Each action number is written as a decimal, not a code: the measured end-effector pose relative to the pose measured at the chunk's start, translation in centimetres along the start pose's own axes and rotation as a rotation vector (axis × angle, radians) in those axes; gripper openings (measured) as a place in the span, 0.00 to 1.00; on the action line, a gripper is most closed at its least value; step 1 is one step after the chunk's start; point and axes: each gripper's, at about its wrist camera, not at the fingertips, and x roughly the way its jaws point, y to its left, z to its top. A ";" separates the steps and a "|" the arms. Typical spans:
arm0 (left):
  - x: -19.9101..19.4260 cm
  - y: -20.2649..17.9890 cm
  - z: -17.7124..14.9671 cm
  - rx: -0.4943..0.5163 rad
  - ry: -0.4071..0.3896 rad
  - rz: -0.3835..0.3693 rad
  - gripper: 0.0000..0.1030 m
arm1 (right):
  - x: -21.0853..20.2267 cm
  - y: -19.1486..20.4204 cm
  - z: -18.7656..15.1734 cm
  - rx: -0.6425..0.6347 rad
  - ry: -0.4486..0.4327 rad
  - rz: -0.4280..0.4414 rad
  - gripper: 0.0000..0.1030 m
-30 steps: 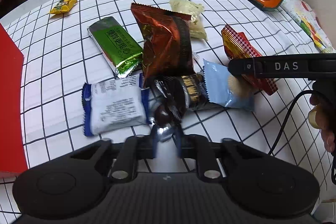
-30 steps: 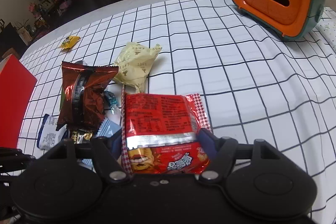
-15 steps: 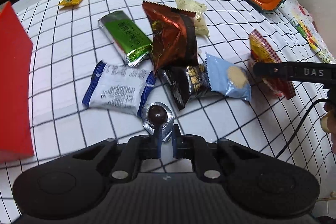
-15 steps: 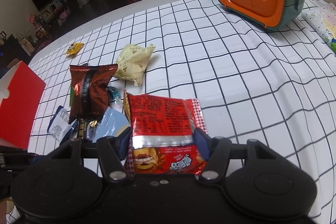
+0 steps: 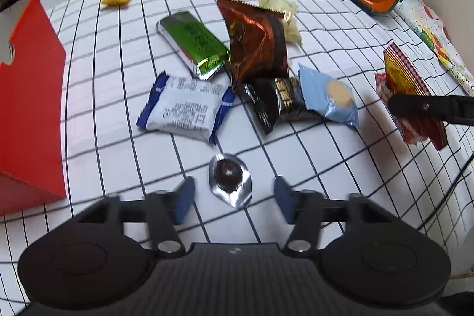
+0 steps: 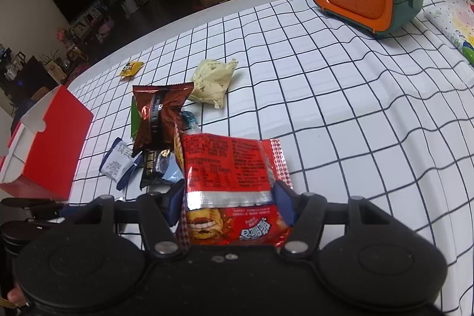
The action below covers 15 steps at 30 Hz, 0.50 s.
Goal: Organize snacks
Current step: 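Grasp the red biscuit packet with the right tool while the left grasps the foil chocolate ball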
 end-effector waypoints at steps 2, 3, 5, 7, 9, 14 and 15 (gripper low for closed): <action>0.7 -0.4 0.2 0.020 0.005 0.038 0.58 | -0.2 0.0 -0.2 0.005 -0.001 0.003 0.60; 1.0 -0.5 0.4 0.024 0.011 0.042 0.58 | -0.2 0.1 -0.3 0.005 -0.001 0.002 0.60; 1.6 -0.8 0.5 0.035 0.018 0.054 0.58 | -0.2 0.2 -0.4 0.007 0.000 -0.001 0.60; 1.9 -1.0 0.6 0.044 0.026 0.053 0.57 | -0.3 0.2 -0.5 0.009 0.000 0.000 0.60; 2.1 -1.2 0.6 0.053 0.029 0.059 0.57 | -0.4 0.3 -0.6 0.010 -0.002 0.002 0.60; 2.3 -1.4 0.6 0.064 0.032 0.069 0.50 | -0.6 0.7 -0.8 0.008 -0.007 0.003 0.60; 2.2 -1.4 0.6 0.064 0.029 0.071 0.47 | -0.6 0.7 -0.8 0.007 -0.007 0.003 0.60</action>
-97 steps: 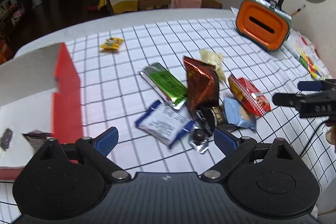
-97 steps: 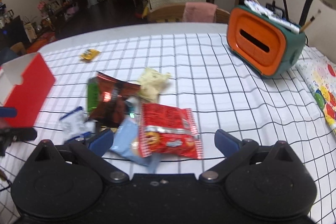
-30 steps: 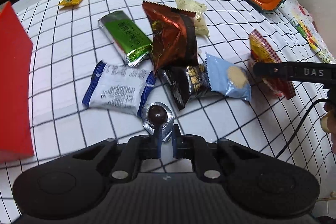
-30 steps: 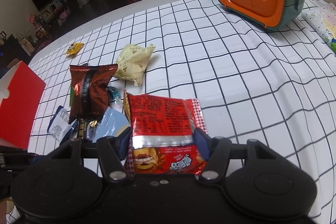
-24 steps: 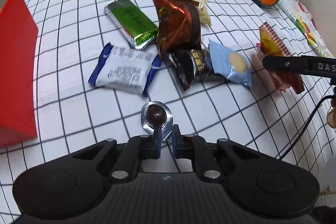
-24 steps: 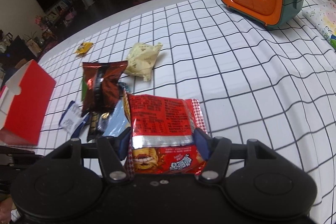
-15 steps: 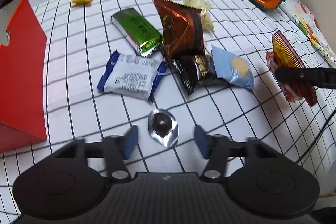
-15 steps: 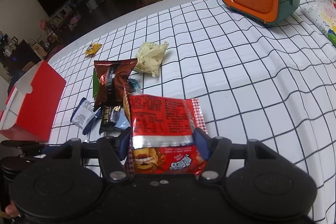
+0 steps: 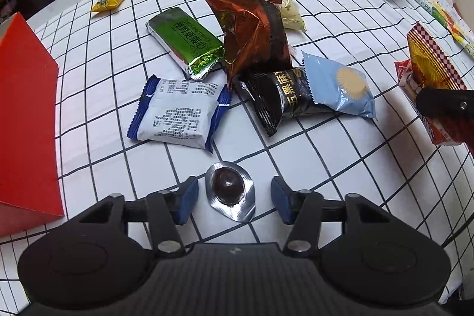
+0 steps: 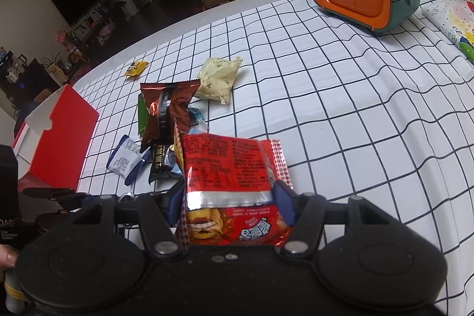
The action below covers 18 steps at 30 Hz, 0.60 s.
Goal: Organize snacks
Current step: 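Grasp the red biscuit packet with the right tool while the left grasps the foil chocolate ball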
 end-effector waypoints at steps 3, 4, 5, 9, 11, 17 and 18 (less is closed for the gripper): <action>-0.1 0.2 0.0 -0.007 -0.008 0.006 0.33 | -0.1 0.2 -0.2 -0.004 0.000 -0.005 0.60; -0.1 0.3 0.0 -0.011 -0.008 0.001 0.33 | -0.1 0.3 -0.2 -0.005 -0.001 -0.009 0.60; -0.2 0.4 0.0 -0.014 -0.010 0.001 0.33 | -0.2 0.4 -0.3 -0.007 -0.001 -0.013 0.60; -0.5 0.6 -0.3 -0.019 -0.016 -0.004 0.31 | -0.4 0.8 -0.3 -0.014 -0.004 -0.024 0.60; -0.8 0.9 -0.4 -0.033 -0.023 -0.011 0.31 | -0.6 1.1 -0.3 -0.020 -0.008 -0.027 0.60; -3.2 2.6 -0.7 -0.090 -0.054 -0.031 0.31 | -1.6 2.9 -0.4 -0.056 -0.019 -0.039 0.60; -3.8 2.8 -0.7 -0.097 -0.062 -0.030 0.31 | -1.7 3.4 -0.4 -0.065 -0.023 -0.039 0.60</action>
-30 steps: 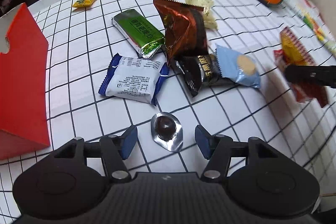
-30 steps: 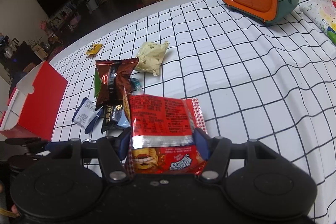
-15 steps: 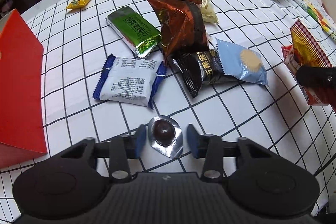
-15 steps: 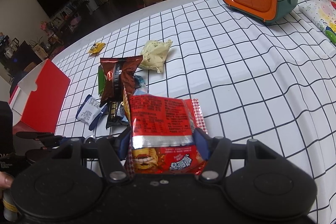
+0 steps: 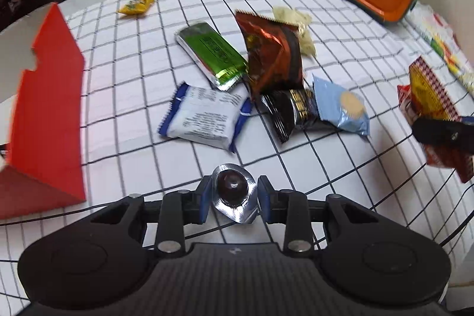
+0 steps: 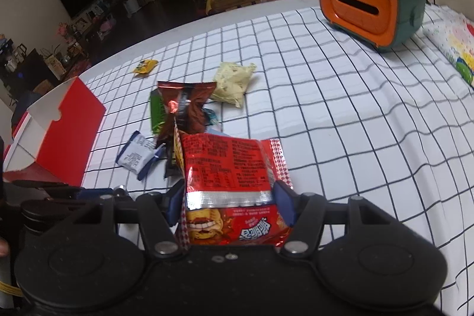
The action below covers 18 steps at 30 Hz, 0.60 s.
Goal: Organize snacks
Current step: 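Grasp the red biscuit packet with the right tool while the left grasps the foil chocolate ball, then carry the red packet and foil chocolate ball into the red box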
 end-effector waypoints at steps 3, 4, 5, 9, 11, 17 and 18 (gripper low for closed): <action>-1.8 1.0 0.1 -0.021 -0.027 -0.002 0.31 | -0.6 1.4 0.2 -0.023 -0.013 0.004 0.60; -2.4 1.4 0.1 -0.029 -0.035 -0.002 0.31 | -0.8 1.8 0.3 -0.031 -0.016 0.007 0.60; -3.0 1.7 0.1 -0.037 -0.045 -0.005 0.31 | -1.0 2.3 0.4 -0.041 -0.019 0.009 0.60; -5.5 3.4 0.1 -0.056 -0.085 -0.006 0.31 | -1.8 4.8 0.9 -0.098 -0.034 0.015 0.60; -6.6 4.5 0.1 -0.069 -0.103 -0.005 0.31 | -2.1 6.1 1.3 -0.130 -0.042 0.023 0.60; -9.5 7.8 0.1 -0.087 -0.156 0.018 0.31 | -2.5 10.7 2.0 -0.212 -0.064 0.055 0.60; -9.9 8.4 0.0 -0.089 -0.166 0.025 0.31 | -2.5 11.5 2.2 -0.225 -0.066 0.059 0.60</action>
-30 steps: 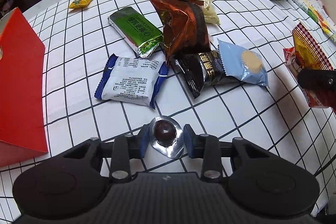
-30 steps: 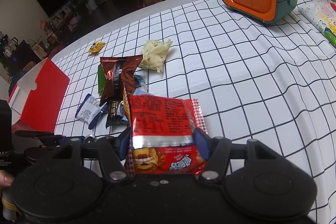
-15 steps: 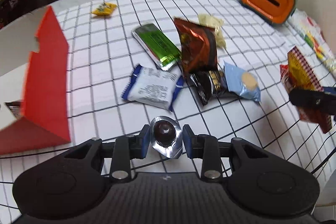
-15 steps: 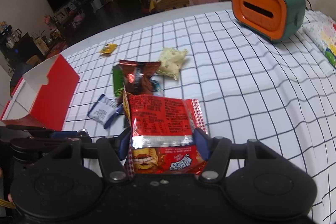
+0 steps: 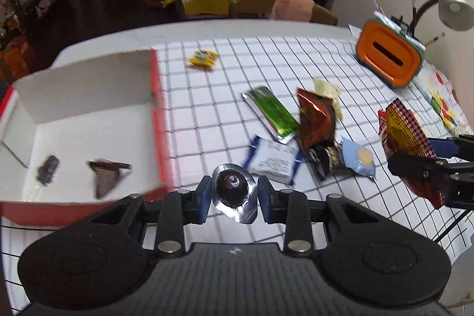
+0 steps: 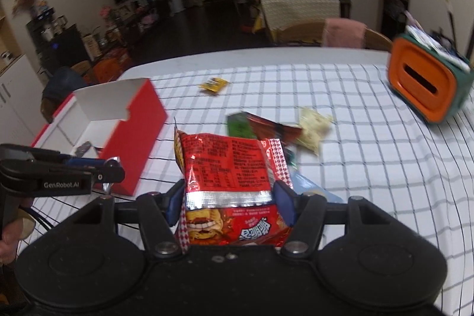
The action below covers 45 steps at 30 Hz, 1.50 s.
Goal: Organize snacks
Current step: 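Carry the red packet and foil chocolate ball into the red box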
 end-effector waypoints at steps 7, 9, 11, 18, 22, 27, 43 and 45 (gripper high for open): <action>-2.8 4.7 0.3 -0.030 -0.045 0.034 0.31 | 0.7 6.0 2.2 -0.091 -0.028 0.046 0.60; -3.5 6.1 0.3 -0.037 -0.054 0.043 0.31 | 1.1 7.7 2.6 -0.117 -0.033 0.057 0.60; -4.1 7.4 0.2 -0.042 -0.063 0.056 0.31 | 1.5 9.4 3.0 -0.141 -0.034 0.066 0.60; -5.4 12.4 -0.1 -0.060 -0.072 0.104 0.31 | 4.0 14.6 3.9 -0.222 -0.022 0.083 0.60; -5.7 15.5 -0.2 -0.073 -0.072 0.135 0.31 | 5.9 17.0 4.5 -0.250 -0.011 0.084 0.60; -5.3 18.9 0.3 -0.071 -0.065 0.167 0.31 | 8.8 19.5 5.5 -0.291 0.001 0.065 0.60; 0.5 24.2 2.0 0.006 0.039 0.193 0.31 | 18.0 25.3 7.0 -0.381 0.112 0.045 0.60; 1.3 24.0 1.8 0.026 0.055 0.189 0.31 | 19.1 25.6 6.9 -0.401 0.129 0.038 0.60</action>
